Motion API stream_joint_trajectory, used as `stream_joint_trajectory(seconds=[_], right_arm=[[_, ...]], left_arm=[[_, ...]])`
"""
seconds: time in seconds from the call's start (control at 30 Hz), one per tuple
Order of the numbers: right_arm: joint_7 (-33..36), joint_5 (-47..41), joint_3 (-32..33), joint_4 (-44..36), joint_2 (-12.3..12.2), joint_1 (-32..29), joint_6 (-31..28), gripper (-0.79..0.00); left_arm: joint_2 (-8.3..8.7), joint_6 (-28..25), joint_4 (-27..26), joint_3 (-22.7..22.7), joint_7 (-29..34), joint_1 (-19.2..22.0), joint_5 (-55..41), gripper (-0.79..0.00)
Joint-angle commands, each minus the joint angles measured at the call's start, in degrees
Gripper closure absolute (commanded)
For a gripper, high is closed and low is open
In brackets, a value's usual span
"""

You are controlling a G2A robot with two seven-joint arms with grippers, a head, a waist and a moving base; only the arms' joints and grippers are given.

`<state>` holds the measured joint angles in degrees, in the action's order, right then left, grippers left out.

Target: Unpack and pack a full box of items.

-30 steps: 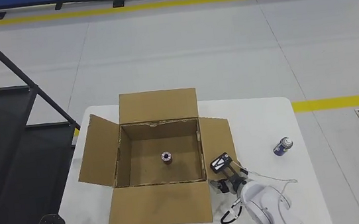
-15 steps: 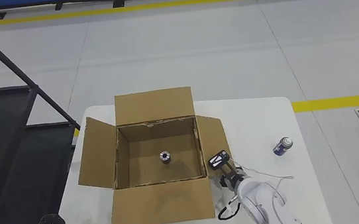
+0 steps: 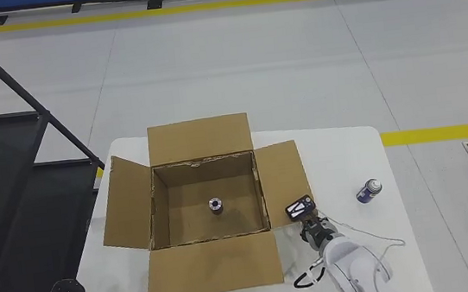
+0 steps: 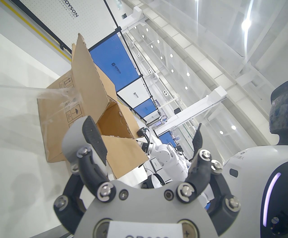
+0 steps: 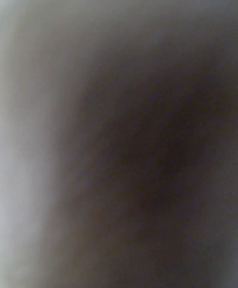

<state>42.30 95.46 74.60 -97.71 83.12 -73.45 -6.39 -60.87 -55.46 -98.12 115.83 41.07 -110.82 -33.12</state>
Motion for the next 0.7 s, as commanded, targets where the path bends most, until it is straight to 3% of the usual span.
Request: stream_joint_trajectory(seconds=[0.0, 0.03, 0.1, 0.2, 0.33, 0.43, 0.53, 0.67], right_arm=[[-0.3, -0.4, 0.4, -0.7, -0.1, -0.5, 0.2, 0.0], [-0.4, -0.7, 0.7, -0.9, -0.1, -0.8, 0.6, 0.0], [-0.6, -1.5, 1.0, -1.0, -0.1, -1.0, 1.7, -0.332], [-0.9, -2.2, 0.9, -0.1, 0.1, -0.6, 3.8, -0.486], [-1.7, -4.5, 1.2, 1.9, 0.2, 0.4, 5.4, -0.785], [-3.1, -6.3, 1.3, 3.5, 0.3, 0.9, 6.6, -0.751], [-4.3, -6.8, 0.9, 5.1, 0.5, 1.4, 7.9, -0.785], [-5.0, -6.5, 0.1, 7.2, 0.7, 2.3, 9.9, -0.739]], left_arm=[[0.0, 0.0, 0.0, 0.0, 0.0, 0.0, 0.0, -0.785], [0.0, 0.0, 0.0, 0.0, 0.0, 0.0, 0.0, -0.785], [0.0, 0.0, 0.0, 0.0, 0.0, 0.0, 0.0, -0.785], [0.0, 0.0, 0.0, 0.0, 0.0, 0.0, 0.0, -0.785], [0.0, 0.0, 0.0, 0.0, 0.0, 0.0, 0.0, -0.785], [0.0, 0.0, 0.0, 0.0, 0.0, 0.0, 0.0, -0.785], [0.0, 0.0, 0.0, 0.0, 0.0, 0.0, 0.0, -0.785], [0.0, 0.0, 0.0, 0.0, 0.0, 0.0, 0.0, -0.785]])
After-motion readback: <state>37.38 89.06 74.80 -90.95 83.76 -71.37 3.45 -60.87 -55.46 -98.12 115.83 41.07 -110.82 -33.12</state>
